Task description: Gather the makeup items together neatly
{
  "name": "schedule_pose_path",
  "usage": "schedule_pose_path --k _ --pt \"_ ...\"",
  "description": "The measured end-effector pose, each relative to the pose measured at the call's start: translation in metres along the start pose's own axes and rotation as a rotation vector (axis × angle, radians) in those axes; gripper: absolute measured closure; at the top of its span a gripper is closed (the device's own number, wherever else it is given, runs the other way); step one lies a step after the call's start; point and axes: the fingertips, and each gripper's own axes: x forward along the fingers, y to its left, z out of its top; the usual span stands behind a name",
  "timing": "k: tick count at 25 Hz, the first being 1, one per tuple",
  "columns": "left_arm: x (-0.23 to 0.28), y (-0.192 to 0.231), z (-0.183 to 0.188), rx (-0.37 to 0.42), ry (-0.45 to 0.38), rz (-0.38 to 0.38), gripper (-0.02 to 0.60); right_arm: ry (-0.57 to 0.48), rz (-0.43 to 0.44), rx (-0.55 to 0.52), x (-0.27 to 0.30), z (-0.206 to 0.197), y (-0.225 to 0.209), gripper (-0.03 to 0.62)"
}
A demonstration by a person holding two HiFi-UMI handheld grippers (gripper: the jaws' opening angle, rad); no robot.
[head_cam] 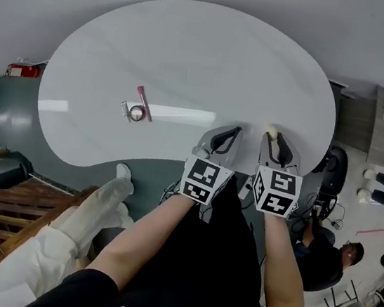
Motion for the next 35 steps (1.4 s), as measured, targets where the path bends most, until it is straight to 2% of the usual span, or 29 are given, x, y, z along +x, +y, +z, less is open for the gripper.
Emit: schedule_pose_path --k 7,13,22,28,35 --pt "-0.036 0.039 0.007 -0.032 -0.035 0.082 0.574 -0.014 0.097 -0.077 0.009 0.02 0.063 0.47" --pt "-0.072 0.08 0.011 -0.081 -0.088 0.2 0.574 -0.032 0.205 -0.174 0.022 0.043 0.12 0.47" --pt "-0.129 0.135 0.006 -0.141 -0.143 0.329 0.574 -0.045 0.326 -0.282 0.034 0.061 0.208 0.47" --pt "-0.161 0.165 0.0 -0.173 -0.173 0.386 0.574 -0.044 0.374 -0.332 0.039 0.063 0.254 0.47" --pt "-0.179 0.194 -0.008 -0.202 -0.18 0.414 0.574 -0.025 0.401 -0.363 0.054 0.064 0.289 0.47"
